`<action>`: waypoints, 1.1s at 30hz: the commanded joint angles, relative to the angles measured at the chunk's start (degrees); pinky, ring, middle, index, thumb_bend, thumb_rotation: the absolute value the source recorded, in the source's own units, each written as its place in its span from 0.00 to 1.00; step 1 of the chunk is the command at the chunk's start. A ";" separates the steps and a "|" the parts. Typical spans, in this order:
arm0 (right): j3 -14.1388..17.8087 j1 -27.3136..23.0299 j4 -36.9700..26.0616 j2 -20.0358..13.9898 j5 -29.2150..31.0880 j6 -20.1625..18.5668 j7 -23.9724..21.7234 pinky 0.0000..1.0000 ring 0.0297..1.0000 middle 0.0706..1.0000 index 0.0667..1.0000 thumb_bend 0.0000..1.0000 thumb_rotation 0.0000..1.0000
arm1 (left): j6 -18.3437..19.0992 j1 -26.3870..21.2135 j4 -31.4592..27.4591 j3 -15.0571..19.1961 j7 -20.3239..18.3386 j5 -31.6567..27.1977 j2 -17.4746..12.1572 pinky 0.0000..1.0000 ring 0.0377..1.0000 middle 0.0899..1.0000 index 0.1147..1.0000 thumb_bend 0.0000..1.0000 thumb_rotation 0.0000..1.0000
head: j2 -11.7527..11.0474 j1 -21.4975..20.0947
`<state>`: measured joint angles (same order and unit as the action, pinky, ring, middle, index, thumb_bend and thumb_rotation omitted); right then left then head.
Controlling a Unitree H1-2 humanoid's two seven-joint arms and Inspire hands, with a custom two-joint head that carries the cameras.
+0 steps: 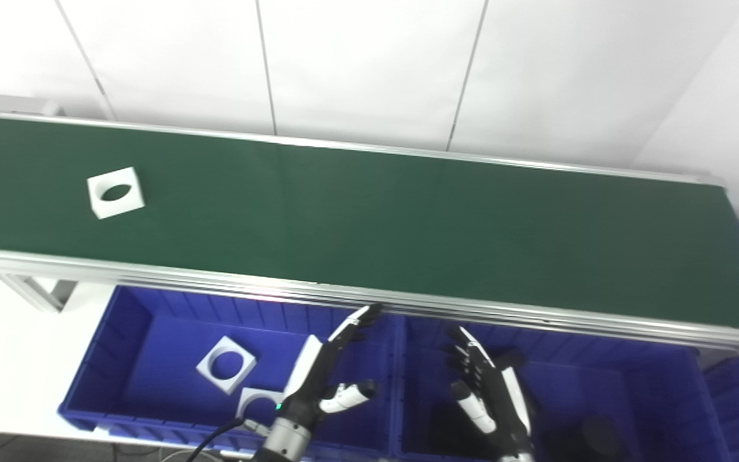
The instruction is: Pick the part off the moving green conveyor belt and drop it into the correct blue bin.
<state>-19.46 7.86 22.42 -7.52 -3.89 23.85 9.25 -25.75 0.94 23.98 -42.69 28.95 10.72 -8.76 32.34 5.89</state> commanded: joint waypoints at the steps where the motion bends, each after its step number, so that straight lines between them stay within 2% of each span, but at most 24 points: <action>1: 0.65 -0.61 -0.47 -0.20 0.60 3.08 -0.83 0.82 0.86 0.91 0.89 0.95 0.89 | -1.18 -1.54 -0.02 -0.48 1.51 0.63 0.78 0.81 0.86 0.87 0.87 0.89 0.96 | -0.42 1.03; 6: 1.46 -0.84 0.53 -0.43 1.16 3.08 -2.15 0.83 0.86 0.92 0.90 0.94 0.91 | -1.18 -2.13 1.97 -0.92 1.59 0.40 1.59 0.82 0.87 0.88 0.87 0.93 0.95 | -1.77 2.48; 12: 2.71 -1.05 1.61 -0.36 1.46 3.08 -3.76 0.83 0.86 0.91 0.89 0.93 0.90 | -1.18 -3.31 3.90 -2.54 3.73 0.53 2.08 0.81 0.87 0.87 0.86 0.91 0.94 | -2.81 3.87; 18: 3.27 -0.93 1.50 -0.35 1.36 3.08 -4.49 0.85 0.87 0.92 0.90 0.94 0.91 | -1.18 -3.56 4.79 -2.63 2.60 -0.79 2.47 0.82 0.87 0.88 0.86 0.95 0.93 | -3.30 5.30; 29: 3.12 -1.34 1.93 -0.66 0.69 3.08 -4.20 0.83 0.87 0.92 0.91 0.93 0.93 | -1.18 -3.20 3.57 -2.44 2.12 -1.01 2.49 0.80 0.86 0.87 0.85 0.94 0.90 | -3.05 5.36; 33: 3.12 -1.23 1.72 -0.68 0.74 3.08 -4.28 0.83 0.87 0.92 0.91 0.92 0.92 | -1.18 -3.48 2.60 -3.34 2.94 -0.11 2.08 0.80 0.86 0.87 0.85 0.95 0.90 | -2.93 5.67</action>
<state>-16.45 7.11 25.69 -8.02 -3.27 23.86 4.82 -25.75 -1.28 28.64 -45.52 31.01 9.55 -7.00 29.36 11.60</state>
